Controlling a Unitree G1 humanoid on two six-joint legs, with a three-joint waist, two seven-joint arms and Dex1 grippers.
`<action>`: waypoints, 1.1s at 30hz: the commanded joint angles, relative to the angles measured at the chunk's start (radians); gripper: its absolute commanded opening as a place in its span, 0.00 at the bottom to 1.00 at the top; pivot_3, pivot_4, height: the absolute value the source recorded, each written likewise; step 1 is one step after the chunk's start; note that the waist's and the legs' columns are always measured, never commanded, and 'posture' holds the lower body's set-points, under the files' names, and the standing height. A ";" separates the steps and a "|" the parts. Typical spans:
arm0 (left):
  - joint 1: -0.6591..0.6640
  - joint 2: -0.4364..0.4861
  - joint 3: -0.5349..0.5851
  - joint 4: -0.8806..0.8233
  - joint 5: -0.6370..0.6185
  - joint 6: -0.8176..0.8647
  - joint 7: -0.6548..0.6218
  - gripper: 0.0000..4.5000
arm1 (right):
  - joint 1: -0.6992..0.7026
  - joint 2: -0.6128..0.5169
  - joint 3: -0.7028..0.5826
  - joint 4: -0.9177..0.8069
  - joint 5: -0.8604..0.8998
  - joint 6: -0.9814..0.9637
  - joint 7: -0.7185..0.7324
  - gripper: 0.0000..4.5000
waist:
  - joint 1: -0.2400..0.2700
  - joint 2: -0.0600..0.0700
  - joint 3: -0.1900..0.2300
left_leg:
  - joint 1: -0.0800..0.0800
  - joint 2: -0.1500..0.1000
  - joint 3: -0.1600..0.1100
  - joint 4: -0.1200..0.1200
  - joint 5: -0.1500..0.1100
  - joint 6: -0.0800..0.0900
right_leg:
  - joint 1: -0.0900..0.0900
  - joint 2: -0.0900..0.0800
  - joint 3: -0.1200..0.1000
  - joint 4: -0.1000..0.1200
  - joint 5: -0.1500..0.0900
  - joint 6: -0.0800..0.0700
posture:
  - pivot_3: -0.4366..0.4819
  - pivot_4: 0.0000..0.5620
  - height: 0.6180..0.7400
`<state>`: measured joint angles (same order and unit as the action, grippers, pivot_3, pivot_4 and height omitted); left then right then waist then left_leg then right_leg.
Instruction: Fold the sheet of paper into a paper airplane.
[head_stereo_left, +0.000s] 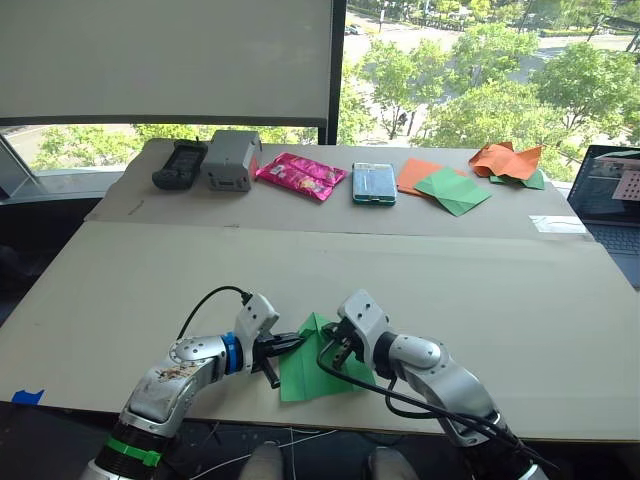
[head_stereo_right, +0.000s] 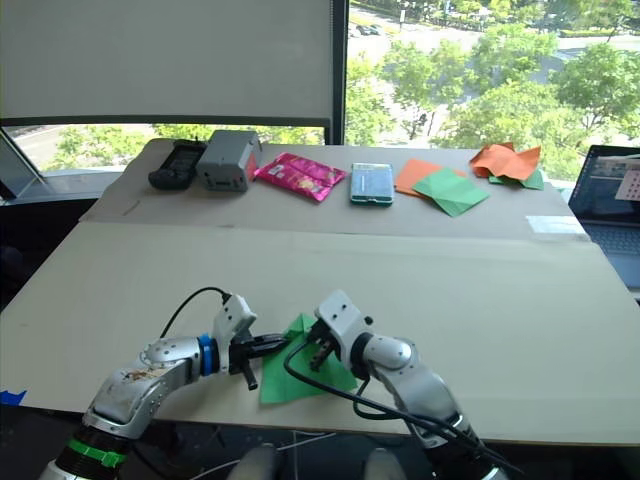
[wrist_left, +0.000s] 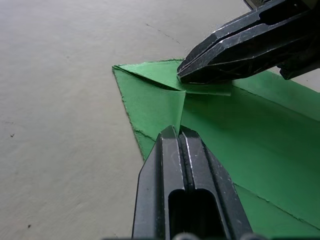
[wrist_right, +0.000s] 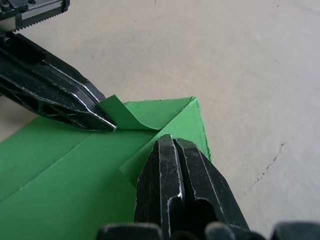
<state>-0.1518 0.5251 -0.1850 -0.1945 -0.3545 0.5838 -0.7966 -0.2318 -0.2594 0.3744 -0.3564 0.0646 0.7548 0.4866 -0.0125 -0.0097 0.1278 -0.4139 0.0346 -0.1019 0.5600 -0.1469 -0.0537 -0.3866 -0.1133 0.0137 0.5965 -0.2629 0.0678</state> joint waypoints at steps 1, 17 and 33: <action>-0.003 0.017 -0.025 0.010 0.033 -0.021 -0.015 0.01 | -0.044 0.034 -0.025 0.016 0.027 -0.033 -0.003 0.00 | 0.000 0.000 0.000 | 0.000 0.000 0.000 0.000 0.000 0.000 | 0.000 0.000 0.000 0.000 0.000 0.000 | 0.48 0.27 0.84; 0.011 0.046 -0.037 0.020 0.083 -0.078 -0.033 0.01 | -0.122 0.079 0.011 0.239 -0.029 -0.057 -0.014 0.00 | -0.002 0.001 -0.001 | 0.005 0.000 0.000 0.000 0.000 0.000 | 0.000 0.001 0.001 0.013 0.001 -0.001 | 0.48 0.27 0.84; -0.061 0.064 0.151 -0.018 -0.144 0.144 -0.061 0.48 | -0.112 0.094 0.033 0.260 -0.043 -0.039 -0.025 0.00 | -0.005 0.001 -0.002 | 0.007 0.001 0.000 0.000 0.000 0.000 | 0.000 0.001 0.001 0.014 0.000 -0.001 | 0.48 0.27 0.84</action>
<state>-0.1996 0.5932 -0.0485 -0.2035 -0.4734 0.7093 -0.8562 -0.3482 -0.1686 0.3896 -0.1216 0.0273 0.6925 0.4675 -0.0177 -0.0091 0.1260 -0.4072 0.0351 -0.1020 0.5601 -0.1468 -0.0534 -0.3864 -0.1125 0.0146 0.6103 -0.2626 0.0668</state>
